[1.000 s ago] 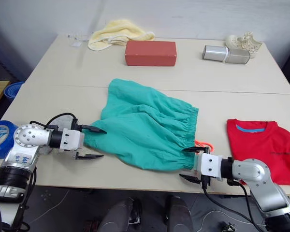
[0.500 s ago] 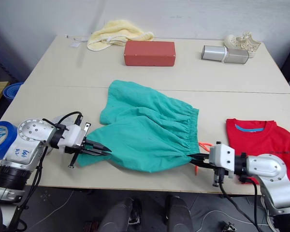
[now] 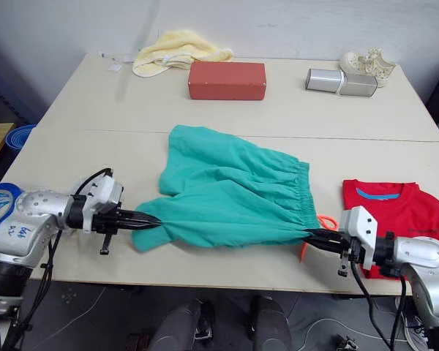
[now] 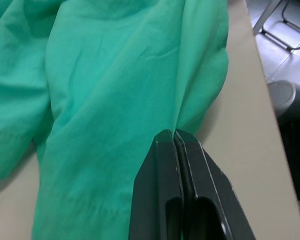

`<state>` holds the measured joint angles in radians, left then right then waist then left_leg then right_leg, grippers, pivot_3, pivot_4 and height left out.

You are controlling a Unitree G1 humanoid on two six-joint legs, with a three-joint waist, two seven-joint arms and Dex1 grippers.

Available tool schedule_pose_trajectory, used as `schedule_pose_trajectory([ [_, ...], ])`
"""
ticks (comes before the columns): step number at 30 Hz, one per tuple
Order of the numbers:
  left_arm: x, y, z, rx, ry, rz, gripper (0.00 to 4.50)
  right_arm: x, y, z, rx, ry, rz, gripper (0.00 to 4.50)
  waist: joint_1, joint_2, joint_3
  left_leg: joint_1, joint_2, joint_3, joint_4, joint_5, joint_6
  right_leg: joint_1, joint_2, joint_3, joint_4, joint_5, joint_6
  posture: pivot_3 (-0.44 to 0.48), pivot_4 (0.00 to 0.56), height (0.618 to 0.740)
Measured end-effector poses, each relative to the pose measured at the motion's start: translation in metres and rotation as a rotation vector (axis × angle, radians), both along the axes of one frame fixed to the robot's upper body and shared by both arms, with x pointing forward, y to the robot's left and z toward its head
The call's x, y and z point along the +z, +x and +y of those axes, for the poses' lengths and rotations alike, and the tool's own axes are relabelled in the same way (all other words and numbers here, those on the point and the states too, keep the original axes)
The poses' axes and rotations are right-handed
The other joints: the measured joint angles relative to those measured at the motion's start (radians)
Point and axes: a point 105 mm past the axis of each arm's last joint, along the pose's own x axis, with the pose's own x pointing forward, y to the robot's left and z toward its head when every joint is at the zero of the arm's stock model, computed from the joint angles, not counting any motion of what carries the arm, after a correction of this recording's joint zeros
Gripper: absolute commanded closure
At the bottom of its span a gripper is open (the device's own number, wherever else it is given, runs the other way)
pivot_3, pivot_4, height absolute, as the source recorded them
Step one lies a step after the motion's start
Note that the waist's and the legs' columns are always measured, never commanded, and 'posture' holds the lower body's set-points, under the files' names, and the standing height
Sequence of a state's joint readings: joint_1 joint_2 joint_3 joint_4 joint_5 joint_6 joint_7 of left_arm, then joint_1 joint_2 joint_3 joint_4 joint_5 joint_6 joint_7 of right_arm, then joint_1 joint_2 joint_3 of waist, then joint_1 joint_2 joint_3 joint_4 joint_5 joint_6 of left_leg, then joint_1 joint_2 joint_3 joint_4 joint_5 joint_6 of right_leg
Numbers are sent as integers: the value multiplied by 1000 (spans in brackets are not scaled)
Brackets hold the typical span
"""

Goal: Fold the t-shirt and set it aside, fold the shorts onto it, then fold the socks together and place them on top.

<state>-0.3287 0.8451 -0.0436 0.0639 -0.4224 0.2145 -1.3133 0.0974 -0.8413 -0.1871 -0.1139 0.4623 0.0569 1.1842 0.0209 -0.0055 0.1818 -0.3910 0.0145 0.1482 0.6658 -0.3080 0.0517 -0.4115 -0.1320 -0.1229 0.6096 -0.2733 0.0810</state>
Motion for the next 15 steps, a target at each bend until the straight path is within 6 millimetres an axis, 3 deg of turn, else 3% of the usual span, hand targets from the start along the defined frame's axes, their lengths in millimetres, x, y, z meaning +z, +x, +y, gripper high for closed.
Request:
schedule_pose_trajectory([
  [4,5,-9,9,-1,-33,-64,2693,-12,-9,2,21,-19,5,4500,-1,0,0,0,0,0,-1,-1,-1,0,0,0,-1,0,0,0,150,740],
  [8,6,-31,6,-113,-7,-118,1518,-17,-18,3,52,-16,14,4500,-2,0,0,1,0,0,-1,-1,-2,0,0,1,-1,0,-1,0,150,740],
  [12,-5,-38,4,-131,52,-163,1518,-19,-27,2,79,-15,15,4500,2,1,0,1,0,0,-1,-1,-2,0,0,1,-1,0,-1,0,150,740],
  [15,-20,-29,2,-115,119,-233,1518,-20,-30,1,97,-24,3,4500,4,1,0,1,0,0,-1,-1,-1,1,-1,1,-2,0,-1,0,150,740],
])
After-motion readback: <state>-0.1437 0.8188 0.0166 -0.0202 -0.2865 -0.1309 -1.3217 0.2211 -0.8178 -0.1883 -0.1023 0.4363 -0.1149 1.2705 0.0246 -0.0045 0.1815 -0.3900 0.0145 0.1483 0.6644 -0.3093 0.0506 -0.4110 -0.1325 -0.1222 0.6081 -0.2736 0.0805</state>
